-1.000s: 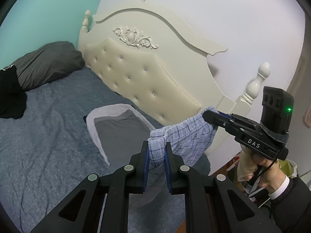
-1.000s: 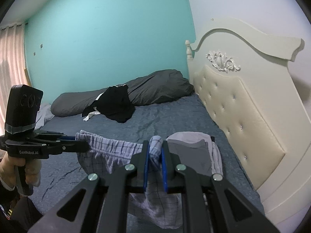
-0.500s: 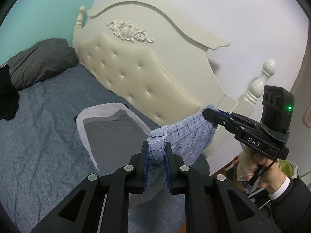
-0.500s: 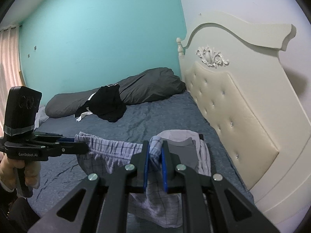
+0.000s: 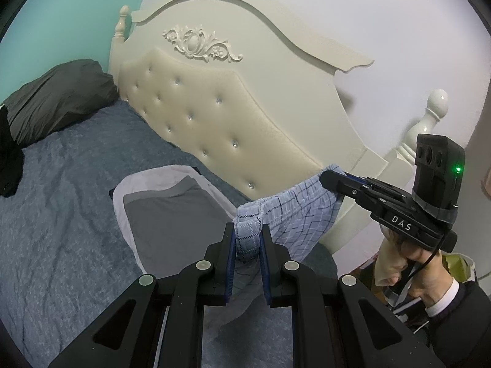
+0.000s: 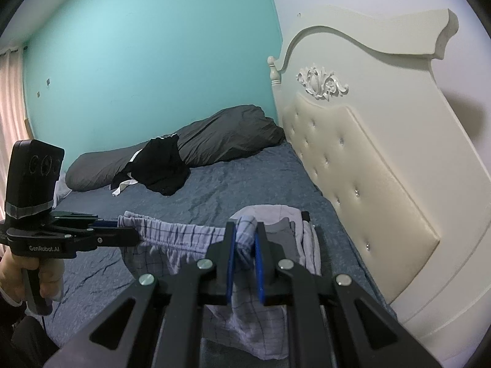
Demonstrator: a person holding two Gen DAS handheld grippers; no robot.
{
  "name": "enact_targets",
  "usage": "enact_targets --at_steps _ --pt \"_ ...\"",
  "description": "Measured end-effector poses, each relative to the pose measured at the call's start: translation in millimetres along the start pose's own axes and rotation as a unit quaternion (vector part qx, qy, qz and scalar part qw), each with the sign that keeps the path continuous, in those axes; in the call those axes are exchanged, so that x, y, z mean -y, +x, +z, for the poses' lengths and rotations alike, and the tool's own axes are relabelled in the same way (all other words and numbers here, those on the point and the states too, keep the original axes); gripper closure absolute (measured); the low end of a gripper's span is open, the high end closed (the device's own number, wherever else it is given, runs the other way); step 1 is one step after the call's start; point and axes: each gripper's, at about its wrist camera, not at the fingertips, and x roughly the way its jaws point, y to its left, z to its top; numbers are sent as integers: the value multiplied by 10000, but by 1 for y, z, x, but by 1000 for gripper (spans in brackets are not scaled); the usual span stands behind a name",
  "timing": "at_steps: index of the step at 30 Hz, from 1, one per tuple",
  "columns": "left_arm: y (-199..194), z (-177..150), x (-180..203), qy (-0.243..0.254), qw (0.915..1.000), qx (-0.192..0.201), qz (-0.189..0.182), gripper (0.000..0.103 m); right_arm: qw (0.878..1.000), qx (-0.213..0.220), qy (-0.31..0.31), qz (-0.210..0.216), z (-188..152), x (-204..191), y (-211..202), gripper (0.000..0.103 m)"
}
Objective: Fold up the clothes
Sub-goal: 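Carry the hanging shorts with both grippers toward the grey pillow by the headboard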
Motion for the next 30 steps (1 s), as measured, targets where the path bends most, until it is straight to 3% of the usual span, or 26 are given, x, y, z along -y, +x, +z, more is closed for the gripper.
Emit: enact_targets --at_steps 15,30 --pt "10 19 -10 -112 9999 88 73 88 9999 30 -70 68 17 12 15 93" --pt "33 36 -38 -266 9992 86 302 88 9998 -155 -125 61 33 22 57 93"
